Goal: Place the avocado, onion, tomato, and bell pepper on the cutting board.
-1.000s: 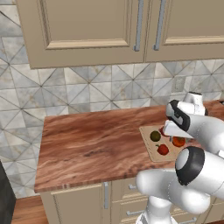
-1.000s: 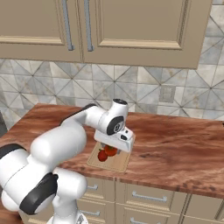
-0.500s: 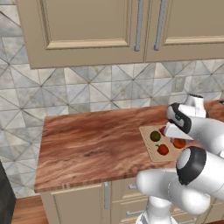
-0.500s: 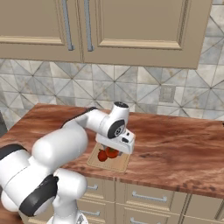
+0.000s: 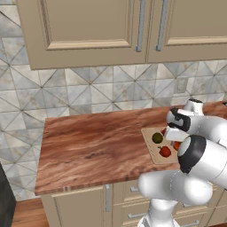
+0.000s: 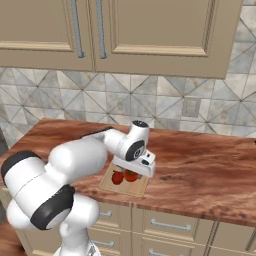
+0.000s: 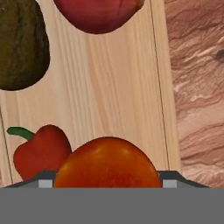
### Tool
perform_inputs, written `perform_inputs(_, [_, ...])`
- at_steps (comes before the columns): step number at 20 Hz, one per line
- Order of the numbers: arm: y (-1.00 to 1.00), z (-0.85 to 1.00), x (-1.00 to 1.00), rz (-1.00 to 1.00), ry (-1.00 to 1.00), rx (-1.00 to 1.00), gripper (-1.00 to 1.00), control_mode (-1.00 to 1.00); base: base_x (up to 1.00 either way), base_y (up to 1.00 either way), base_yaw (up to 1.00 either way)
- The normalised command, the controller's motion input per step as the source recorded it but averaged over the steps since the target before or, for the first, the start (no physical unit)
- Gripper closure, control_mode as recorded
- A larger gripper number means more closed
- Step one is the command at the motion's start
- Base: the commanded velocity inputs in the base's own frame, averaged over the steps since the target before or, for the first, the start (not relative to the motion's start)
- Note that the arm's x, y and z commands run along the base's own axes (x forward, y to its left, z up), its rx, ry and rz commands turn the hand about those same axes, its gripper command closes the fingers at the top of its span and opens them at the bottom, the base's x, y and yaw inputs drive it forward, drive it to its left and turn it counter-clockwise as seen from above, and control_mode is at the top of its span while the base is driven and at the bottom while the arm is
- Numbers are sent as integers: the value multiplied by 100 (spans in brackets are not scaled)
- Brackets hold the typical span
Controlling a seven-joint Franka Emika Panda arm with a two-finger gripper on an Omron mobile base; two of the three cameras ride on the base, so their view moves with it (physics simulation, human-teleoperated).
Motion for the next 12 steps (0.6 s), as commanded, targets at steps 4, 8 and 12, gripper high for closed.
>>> perform_inputs(4, [-9,-26,18,0,0,0,100,-100,0,0,0])
perform_inputs(8, [0,-32,17,0,0,0,100,-100,0,0,0])
perform_inputs(12, [0,-35,12,0,0,0,100,-100,0,0,0])
